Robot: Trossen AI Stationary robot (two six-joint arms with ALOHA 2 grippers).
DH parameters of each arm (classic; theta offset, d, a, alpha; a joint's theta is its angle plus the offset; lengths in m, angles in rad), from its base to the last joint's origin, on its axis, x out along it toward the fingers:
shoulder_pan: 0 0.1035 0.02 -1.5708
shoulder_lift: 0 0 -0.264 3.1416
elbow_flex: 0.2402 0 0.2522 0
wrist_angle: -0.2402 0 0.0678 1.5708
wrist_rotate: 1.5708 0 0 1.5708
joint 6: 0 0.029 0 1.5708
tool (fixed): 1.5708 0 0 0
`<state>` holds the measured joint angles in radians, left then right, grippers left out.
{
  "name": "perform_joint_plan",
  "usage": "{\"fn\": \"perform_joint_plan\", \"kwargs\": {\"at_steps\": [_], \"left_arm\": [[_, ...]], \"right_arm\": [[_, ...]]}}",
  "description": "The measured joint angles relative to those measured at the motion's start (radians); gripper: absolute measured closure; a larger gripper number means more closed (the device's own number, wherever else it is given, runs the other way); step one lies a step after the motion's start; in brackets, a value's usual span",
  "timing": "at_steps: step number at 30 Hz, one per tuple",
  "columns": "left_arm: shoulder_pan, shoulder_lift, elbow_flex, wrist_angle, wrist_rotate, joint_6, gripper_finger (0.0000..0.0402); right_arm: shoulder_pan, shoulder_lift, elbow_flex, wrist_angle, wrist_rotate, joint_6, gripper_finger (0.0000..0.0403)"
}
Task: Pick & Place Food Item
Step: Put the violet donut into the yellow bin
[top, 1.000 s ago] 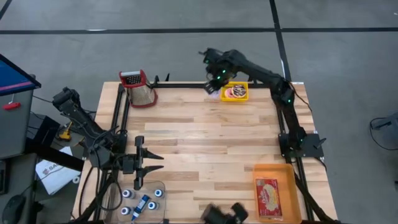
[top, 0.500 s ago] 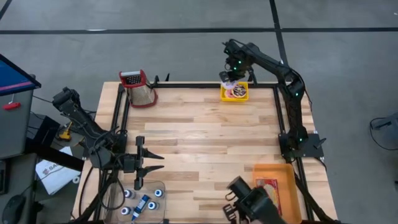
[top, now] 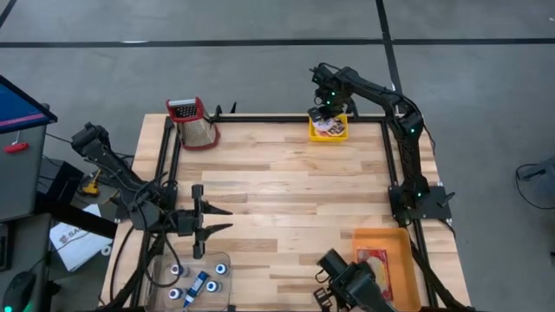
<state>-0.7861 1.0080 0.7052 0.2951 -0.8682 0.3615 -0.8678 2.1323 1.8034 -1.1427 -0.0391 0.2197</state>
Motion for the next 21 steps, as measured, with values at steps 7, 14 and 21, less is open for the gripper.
{"fn": "perform_joint_plan", "kwargs": {"at_steps": [7, 14, 21], "left_arm": [[0.003, -0.001, 0.0, 0.001, 0.0, 0.023, 0.0282], [0.003, -0.001, 0.0, 0.001, -0.001, 0.026, 0.0282], [0.003, -0.001, 0.0, 0.001, -0.001, 0.027, 0.0282]], "right_arm": [[0.022, -0.001, 0.0, 0.013, -0.015, -0.026, 0.0318], [0.023, -0.001, 0.0, 0.0, -0.013, -0.014, 0.0263], [0.009, -0.032, 0.024, -0.008, -0.013, -0.01, 0.0199]]}}
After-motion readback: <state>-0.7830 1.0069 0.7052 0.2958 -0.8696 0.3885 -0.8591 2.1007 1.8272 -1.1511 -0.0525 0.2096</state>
